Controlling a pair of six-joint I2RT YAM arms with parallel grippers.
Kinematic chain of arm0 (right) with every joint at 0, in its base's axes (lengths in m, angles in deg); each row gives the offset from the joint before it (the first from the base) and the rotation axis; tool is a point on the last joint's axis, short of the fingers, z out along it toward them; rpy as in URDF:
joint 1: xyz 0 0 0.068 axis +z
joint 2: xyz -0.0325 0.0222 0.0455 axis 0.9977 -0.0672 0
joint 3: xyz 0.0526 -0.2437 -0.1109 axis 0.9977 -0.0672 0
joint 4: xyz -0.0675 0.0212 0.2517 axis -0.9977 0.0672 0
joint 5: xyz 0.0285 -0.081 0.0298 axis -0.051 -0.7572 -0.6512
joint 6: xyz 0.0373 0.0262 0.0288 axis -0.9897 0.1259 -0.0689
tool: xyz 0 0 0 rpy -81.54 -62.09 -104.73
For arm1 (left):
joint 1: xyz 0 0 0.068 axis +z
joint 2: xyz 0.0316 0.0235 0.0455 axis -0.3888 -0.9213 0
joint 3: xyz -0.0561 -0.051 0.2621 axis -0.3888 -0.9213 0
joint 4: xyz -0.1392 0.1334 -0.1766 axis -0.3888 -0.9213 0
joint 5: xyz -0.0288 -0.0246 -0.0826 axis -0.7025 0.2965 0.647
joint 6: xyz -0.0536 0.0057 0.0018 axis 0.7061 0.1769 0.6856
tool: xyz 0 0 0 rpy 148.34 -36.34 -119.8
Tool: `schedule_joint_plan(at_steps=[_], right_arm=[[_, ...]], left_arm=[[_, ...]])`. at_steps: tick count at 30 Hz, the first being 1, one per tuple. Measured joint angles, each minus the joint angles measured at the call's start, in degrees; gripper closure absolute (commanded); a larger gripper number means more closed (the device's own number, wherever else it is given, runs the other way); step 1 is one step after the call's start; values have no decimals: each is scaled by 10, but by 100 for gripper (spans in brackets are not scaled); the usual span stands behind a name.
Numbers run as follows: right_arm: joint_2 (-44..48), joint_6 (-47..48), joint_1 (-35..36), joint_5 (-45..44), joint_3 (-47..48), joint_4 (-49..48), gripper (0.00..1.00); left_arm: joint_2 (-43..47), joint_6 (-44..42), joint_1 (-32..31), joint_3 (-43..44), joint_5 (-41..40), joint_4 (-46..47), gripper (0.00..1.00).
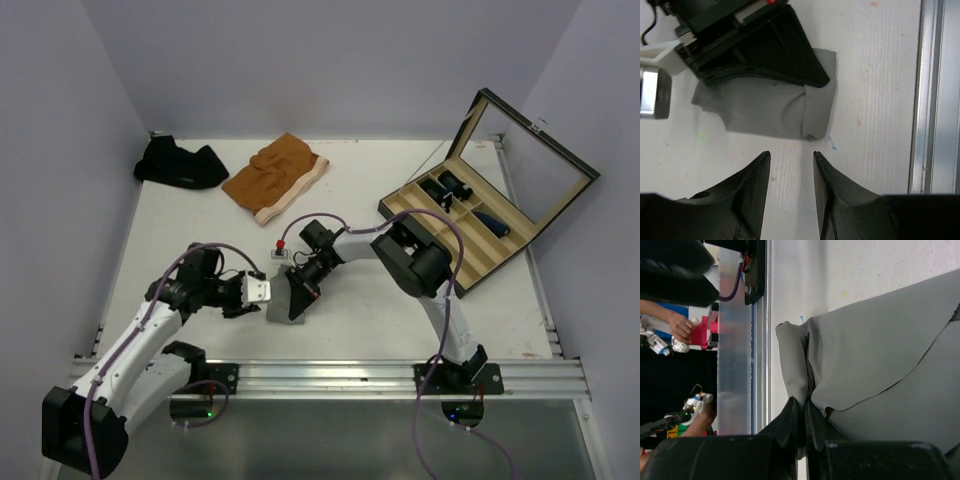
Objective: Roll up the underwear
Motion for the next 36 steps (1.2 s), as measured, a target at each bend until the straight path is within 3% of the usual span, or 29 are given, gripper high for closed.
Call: schedule_joint_plan(at_steps=[6, 17, 36], right_arm=[[-10, -9, -2, 5, 13, 17, 100], [-22, -10, -3, 6, 35, 52, 100], [-25, 23, -3, 6, 44, 79, 100]], left_arm=[[-20, -25, -128, -31, -57, 50, 56], [-106, -29, -262, -65, -140, 139, 58], [-123, 15, -323, -96, -249, 262, 57]])
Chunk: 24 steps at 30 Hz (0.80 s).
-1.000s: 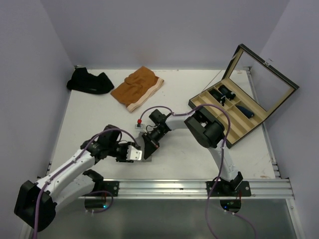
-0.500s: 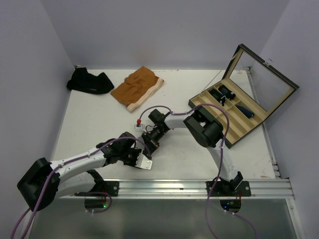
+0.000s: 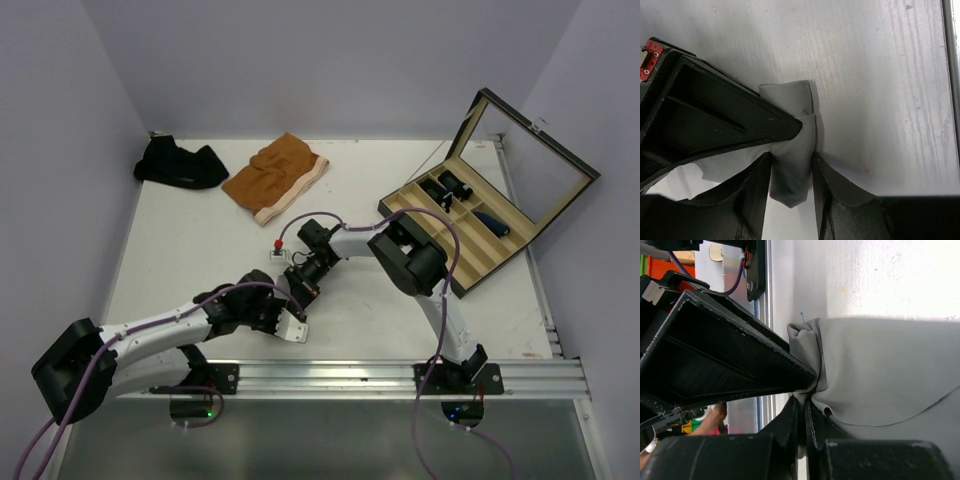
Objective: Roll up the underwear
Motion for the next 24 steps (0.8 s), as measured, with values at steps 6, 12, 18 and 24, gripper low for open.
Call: schedule_joint_plan(at_steps=[6, 12, 18, 24], right_arm=[[-3, 0, 0, 0, 6, 10, 96], [-3, -3, -5, -2, 8, 23, 73], [32, -23, -42, -18, 9, 52, 36], [94, -13, -123, -152, 13, 36, 36]], left_arm=[[-12, -7, -5, -1, -5, 9, 85], [-63, -14, -7, 33, 0, -12, 100], [-124, -14, -1, 88, 14, -35, 100], [-183, -17, 23, 138, 63, -73, 100]])
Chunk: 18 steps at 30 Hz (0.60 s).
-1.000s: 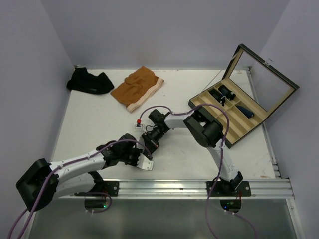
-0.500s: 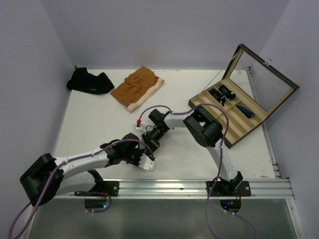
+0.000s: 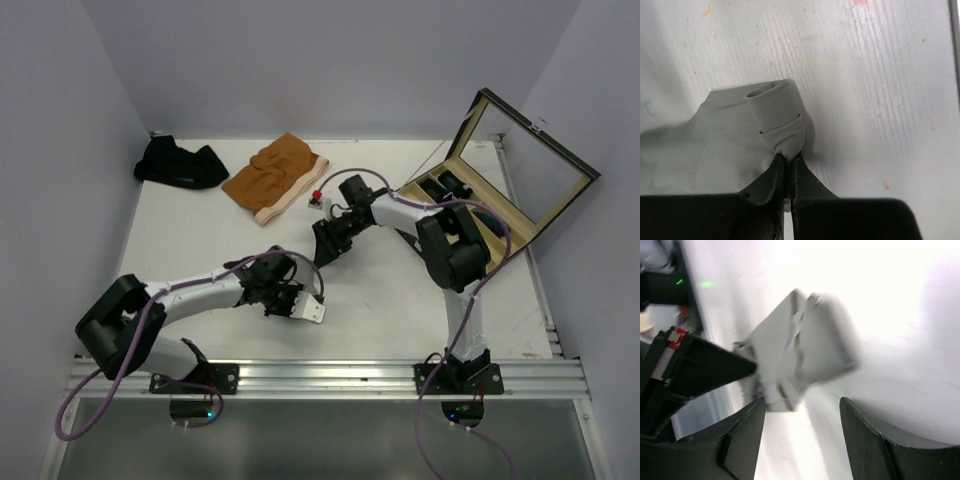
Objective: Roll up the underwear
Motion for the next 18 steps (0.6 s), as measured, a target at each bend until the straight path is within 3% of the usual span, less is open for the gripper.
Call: schedule_joint_plan(at_steps=[5, 13, 18], right_arm=[[90, 9, -59, -94, -11, -11, 47], [233, 48, -55, -138, -33, -13, 63], [273, 101, -39, -130, -65, 18, 60]], left_arm=[[-97, -14, 63, 92, 99, -80, 100], [-286, -28, 173, 244, 280, -265, 100], [-379, -12, 200, 317, 334, -364, 100]])
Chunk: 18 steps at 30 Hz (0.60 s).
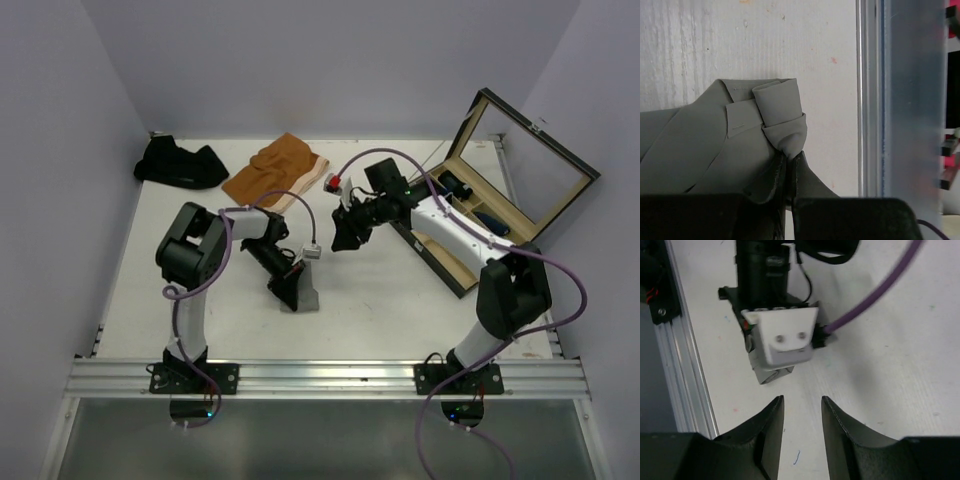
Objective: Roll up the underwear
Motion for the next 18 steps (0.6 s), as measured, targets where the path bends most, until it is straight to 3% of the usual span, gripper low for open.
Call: schedule_joint_plan(at_steps=[9, 18], right_arm=[[21, 89, 174, -49, -68, 12, 53], [5, 136, 284, -119, -125, -91, 49]], left_arm=[[-90, 36, 8, 53, 8, -123, 94], [-107, 46, 13, 56, 0, -147, 91]])
